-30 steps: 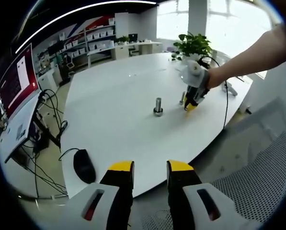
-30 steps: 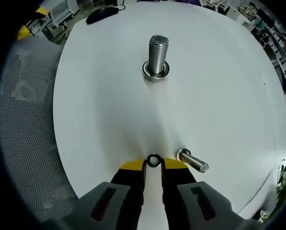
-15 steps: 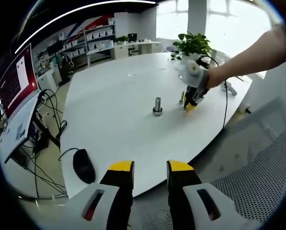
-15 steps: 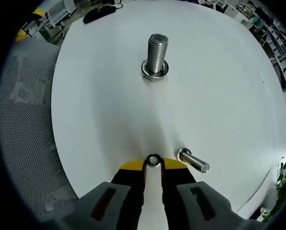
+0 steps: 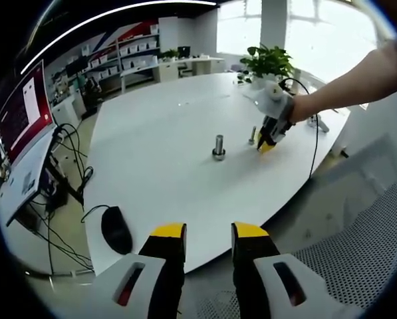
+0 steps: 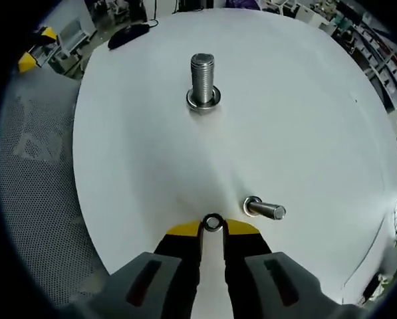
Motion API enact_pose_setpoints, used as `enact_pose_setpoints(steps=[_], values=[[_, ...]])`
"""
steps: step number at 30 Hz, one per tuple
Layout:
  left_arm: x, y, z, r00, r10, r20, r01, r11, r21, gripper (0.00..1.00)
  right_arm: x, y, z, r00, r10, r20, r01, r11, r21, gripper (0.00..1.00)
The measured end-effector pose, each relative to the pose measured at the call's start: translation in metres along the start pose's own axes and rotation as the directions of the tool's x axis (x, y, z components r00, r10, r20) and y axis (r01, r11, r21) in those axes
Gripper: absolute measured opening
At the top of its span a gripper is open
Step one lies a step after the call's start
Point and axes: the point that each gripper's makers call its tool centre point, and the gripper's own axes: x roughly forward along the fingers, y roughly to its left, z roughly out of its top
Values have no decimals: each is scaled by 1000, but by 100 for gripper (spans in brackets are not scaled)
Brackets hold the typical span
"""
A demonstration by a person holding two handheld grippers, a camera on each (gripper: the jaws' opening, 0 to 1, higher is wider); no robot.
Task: Place the washer onto the threaded stud by aligning its center hole with the stud, sliding it down to the base, and recovering from edge contact or off-axis alignment until the washer reaches the visible bottom stop.
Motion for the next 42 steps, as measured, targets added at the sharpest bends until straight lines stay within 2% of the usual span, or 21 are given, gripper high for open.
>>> enact_pose_setpoints(steps=[6,9,10,13,16,25,32,42], values=[[0,1,0,1000,3,3,-3,1000,0,25,-10,-15,-3,1000,-6,13,6,999,35,14],[0,1,0,1000,4,1,-4,1000,2,25,-20,-13,3,998,2,64,-10,993,121,14],[0,1,0,1000,5,2,-5,1000,1,25,-22,-15,5,998,1,68,-10,992,123,14],[0,2,0,1000,6,5,-6,1000,-2,25,-28,-18,8,998,-15,58,9,996,88,14],[0,1,0,1000,6,1,-6,1000,3,25,-32,-21,10,999,-36,40,35,999,12,14],[0,3,0,1000,7,2,-7,1000,-3,25,-44,-27,18,997,-63,53,63,998,1,14],[0,2,0,1000,5,2,-5,1000,0,24,-56,-20,28,995,-76,71,77,997,-17,14],[1,2,0,1000,3,0,-3,1000,-3,24,-55,-22,38,993,-80,82,83,996,-33,14]])
